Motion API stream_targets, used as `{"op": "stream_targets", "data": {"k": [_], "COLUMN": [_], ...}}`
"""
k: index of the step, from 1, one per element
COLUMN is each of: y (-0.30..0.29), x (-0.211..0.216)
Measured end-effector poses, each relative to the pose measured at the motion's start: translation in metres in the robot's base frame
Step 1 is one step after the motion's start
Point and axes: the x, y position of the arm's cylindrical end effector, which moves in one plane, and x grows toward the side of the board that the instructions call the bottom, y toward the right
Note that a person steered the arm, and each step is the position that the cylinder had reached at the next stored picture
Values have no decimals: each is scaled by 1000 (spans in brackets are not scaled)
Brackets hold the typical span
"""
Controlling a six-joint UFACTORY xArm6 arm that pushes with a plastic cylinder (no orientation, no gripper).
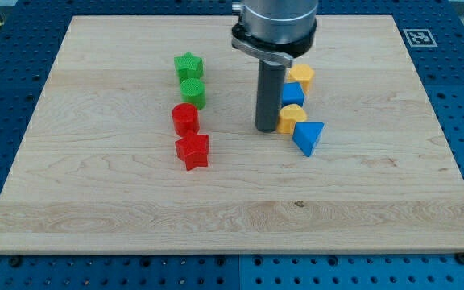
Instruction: Point your arm at the blue cube
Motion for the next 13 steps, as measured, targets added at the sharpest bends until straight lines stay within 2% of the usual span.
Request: {"op": "stream_targets", "data": {"k": [2,4,8,13], "y": [7,-39,-38,-16], "x": [0,-24,-46,-46]}}
